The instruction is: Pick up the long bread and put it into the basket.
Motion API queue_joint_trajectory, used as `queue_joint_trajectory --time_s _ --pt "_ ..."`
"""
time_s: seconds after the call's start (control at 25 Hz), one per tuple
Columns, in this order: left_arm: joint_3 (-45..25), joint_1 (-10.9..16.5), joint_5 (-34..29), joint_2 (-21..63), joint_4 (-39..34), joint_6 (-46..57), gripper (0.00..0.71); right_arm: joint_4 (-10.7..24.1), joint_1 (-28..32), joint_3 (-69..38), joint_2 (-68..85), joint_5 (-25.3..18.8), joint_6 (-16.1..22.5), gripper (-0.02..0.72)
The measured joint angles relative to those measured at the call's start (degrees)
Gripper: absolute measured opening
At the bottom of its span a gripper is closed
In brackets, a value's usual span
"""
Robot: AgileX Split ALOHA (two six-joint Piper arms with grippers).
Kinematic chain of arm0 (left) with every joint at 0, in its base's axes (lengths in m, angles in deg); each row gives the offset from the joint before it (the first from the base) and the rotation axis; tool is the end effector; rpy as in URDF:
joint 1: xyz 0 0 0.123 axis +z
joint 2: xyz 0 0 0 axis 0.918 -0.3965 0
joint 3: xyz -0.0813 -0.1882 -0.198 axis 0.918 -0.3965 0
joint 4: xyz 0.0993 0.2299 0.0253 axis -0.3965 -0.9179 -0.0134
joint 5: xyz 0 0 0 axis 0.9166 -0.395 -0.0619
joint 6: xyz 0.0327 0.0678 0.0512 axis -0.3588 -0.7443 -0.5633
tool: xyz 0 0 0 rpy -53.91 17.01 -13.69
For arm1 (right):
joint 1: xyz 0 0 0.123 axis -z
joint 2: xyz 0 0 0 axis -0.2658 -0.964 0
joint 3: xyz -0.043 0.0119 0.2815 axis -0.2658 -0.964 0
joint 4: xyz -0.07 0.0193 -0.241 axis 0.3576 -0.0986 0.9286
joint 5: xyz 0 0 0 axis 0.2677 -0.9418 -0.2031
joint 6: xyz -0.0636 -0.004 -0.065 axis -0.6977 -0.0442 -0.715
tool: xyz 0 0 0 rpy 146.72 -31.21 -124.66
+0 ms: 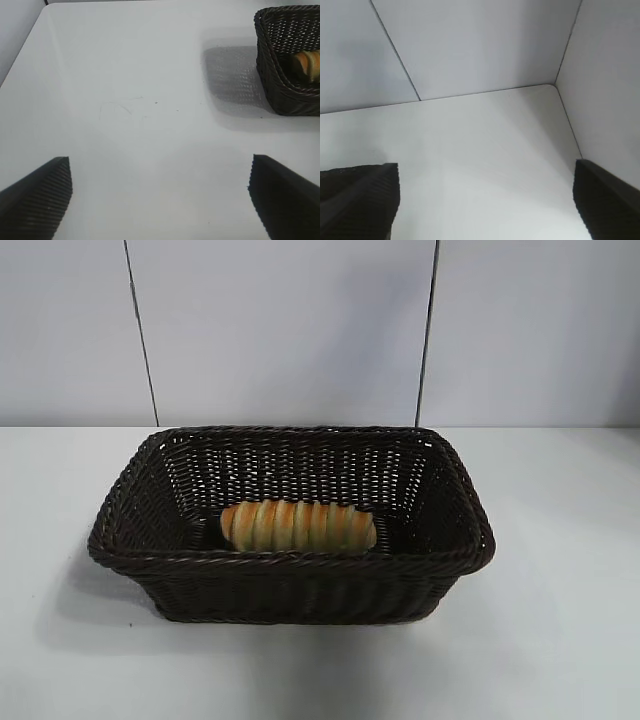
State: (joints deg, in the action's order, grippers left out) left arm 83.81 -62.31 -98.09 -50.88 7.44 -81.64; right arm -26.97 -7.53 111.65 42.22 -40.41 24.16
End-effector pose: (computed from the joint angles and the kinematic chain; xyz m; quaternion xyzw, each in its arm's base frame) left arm -0.0080 -0.0062 0.2680 0.0309 0.8684 0.0197 0.4945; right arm 0.0311 -0.0132 0.4507 0.0572 0.8304 -0.0969 0.5457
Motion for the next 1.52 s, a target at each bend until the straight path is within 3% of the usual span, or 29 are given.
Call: queue_joint_trajectory --time_s 0.32,0.68,1.12,1.52 --pt "0.00 0.00 0.00 0.00 0.00 0.00 0.693 -2.75 -4.41 -18.05 17.37 0.68 1.13 0.652" --pt "0.00 0.00 0.00 0.00 0.00 0.00 0.693 -3.08 -6.16 -32.20 31.90 1.47 1.13 0.652" --pt "0.00 0.00 0.00 0.00 0.00 0.00 0.693 -4.22 -6.16 -40.82 32.04 1.78 1.13 0.652" --pt "0.00 0.00 0.00 0.00 0.00 0.00 0.693 -4.35 -6.16 -41.34 32.04 2.69 1.49 0.652"
